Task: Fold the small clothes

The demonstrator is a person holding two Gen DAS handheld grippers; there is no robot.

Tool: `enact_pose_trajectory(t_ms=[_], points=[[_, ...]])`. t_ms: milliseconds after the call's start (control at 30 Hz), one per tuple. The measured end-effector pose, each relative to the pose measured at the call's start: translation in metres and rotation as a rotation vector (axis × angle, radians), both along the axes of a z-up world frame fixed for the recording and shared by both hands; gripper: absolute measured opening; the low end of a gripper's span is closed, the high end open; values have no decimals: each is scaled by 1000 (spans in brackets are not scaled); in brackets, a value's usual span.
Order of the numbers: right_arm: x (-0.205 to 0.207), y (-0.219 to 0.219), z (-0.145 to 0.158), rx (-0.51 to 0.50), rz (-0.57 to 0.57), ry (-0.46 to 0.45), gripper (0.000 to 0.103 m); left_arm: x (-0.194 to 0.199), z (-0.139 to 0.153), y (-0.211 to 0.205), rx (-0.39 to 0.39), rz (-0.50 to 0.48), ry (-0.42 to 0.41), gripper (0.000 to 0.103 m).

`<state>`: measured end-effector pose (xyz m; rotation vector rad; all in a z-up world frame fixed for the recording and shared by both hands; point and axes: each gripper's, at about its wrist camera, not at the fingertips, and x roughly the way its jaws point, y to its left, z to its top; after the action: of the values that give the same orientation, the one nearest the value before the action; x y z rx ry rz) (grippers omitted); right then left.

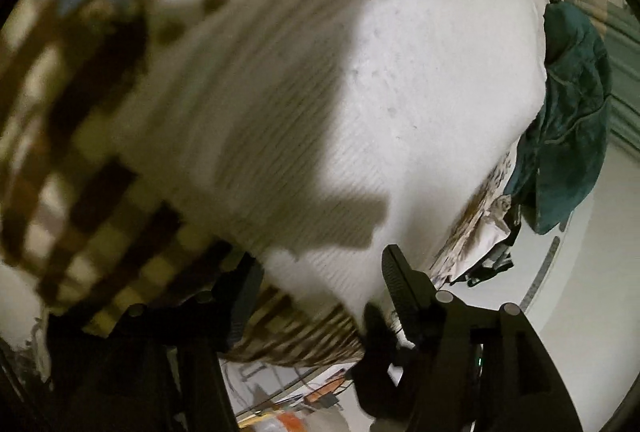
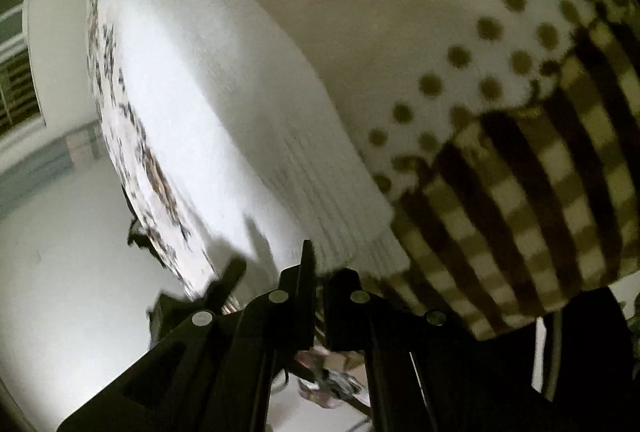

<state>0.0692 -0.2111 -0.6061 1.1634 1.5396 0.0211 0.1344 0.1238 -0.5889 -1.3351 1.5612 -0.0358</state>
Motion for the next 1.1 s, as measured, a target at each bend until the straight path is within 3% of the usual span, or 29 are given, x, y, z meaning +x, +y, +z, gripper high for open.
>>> enact_pose_trajectory(t_ms=[67,133,167,333,433,567,667,800,833,867,900,933,967,1100], points=[[-4,2,3,-7,31,5,2,3,-6,-1,27,35,4,55],[-6,1,8,-12,56,12,2,4,-1,-2,68,77,-19,31],[-8,5,10,-27,84,16,2,5,4,-3,92,78,-38,9],[-17,19,23,-97,168,16,1,-4,56,9,248,53,-196,5],[-18,32,34,-140,241,14,1,-9,69,9,305,11,-218,5],[-30,53,13,-202,324,85,1,-24,14,15,324,-9,-69,5],[-31,65,-19,-241,350,141,1,-27,-3,18,307,-17,-43,6],[-23,69,-25,-223,393,127,2,-18,3,17,226,-66,-66,12],[-21,69,-22,-217,416,119,11,-19,7,19,209,-71,-63,16],[-21,68,-20,-203,426,116,27,-19,11,21,190,-74,-64,26],[-11,72,-20,-168,433,121,34,-20,17,24,169,-78,-73,41],[-11,69,-17,-152,446,131,46,-22,24,28,165,-83,-82,49],[-14,62,-18,-152,457,136,50,-27,34,31,175,-89,-96,55],[-13,37,2,-184,427,102,50,-21,63,52,296,-122,-164,55]])
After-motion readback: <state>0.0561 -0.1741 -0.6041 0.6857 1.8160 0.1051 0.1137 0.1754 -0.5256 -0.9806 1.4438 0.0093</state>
